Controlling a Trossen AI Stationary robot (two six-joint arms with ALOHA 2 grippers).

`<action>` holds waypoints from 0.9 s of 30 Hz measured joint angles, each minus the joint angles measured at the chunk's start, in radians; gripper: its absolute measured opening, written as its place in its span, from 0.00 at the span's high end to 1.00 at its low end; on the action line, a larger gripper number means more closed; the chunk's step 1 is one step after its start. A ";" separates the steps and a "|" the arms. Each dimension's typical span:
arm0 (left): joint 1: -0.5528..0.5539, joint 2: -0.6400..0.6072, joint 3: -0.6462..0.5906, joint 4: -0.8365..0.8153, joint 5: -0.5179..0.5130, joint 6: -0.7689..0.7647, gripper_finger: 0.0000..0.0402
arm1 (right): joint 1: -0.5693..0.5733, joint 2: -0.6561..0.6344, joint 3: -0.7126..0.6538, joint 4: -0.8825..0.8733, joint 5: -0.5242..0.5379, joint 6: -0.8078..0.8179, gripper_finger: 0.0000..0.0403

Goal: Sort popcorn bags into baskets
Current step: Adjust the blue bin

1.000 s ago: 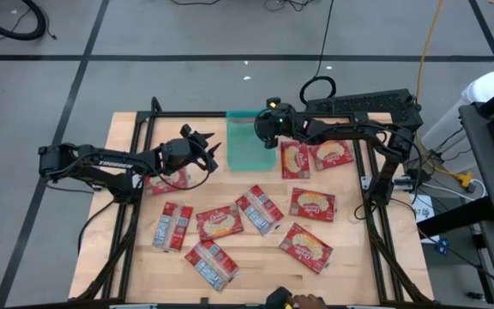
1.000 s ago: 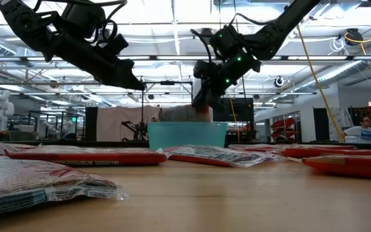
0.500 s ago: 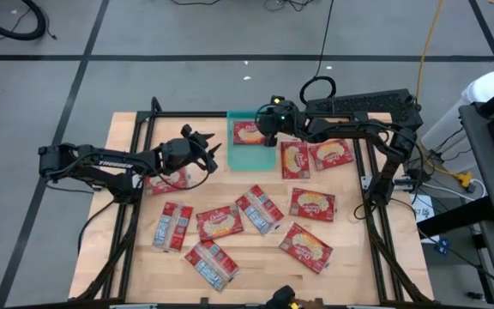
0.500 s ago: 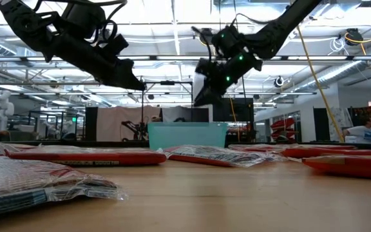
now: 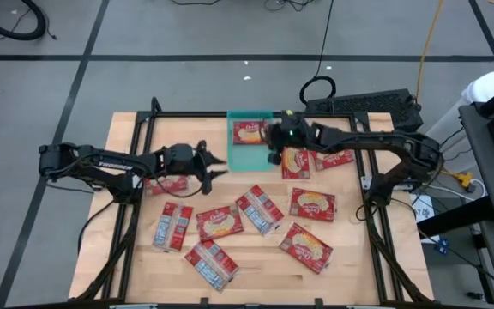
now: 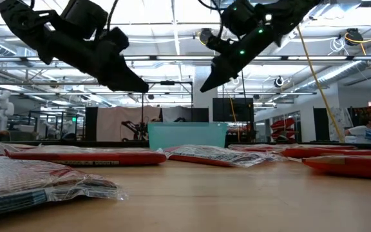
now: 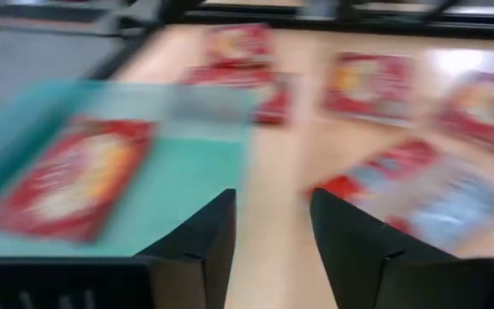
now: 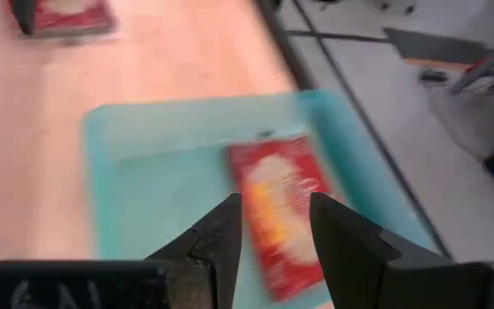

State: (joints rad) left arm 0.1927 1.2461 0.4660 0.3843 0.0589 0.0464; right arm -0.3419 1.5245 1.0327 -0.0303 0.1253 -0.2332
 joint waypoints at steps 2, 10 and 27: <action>-0.041 0.000 0.000 -0.002 0.025 0.016 0.66 | 0.038 -0.029 -0.036 0.003 0.001 0.037 0.68; -0.143 0.040 -0.005 0.023 -0.028 0.162 0.79 | 0.181 -0.130 -0.196 0.055 0.002 0.164 0.68; 0.001 0.306 -0.007 0.261 -0.200 0.155 0.90 | 0.281 -0.157 -0.510 0.439 0.184 0.330 0.68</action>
State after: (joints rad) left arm 0.1933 1.5517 0.4591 0.6456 -0.1413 0.2013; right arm -0.0605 1.3678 0.5228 0.4088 0.3094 0.0966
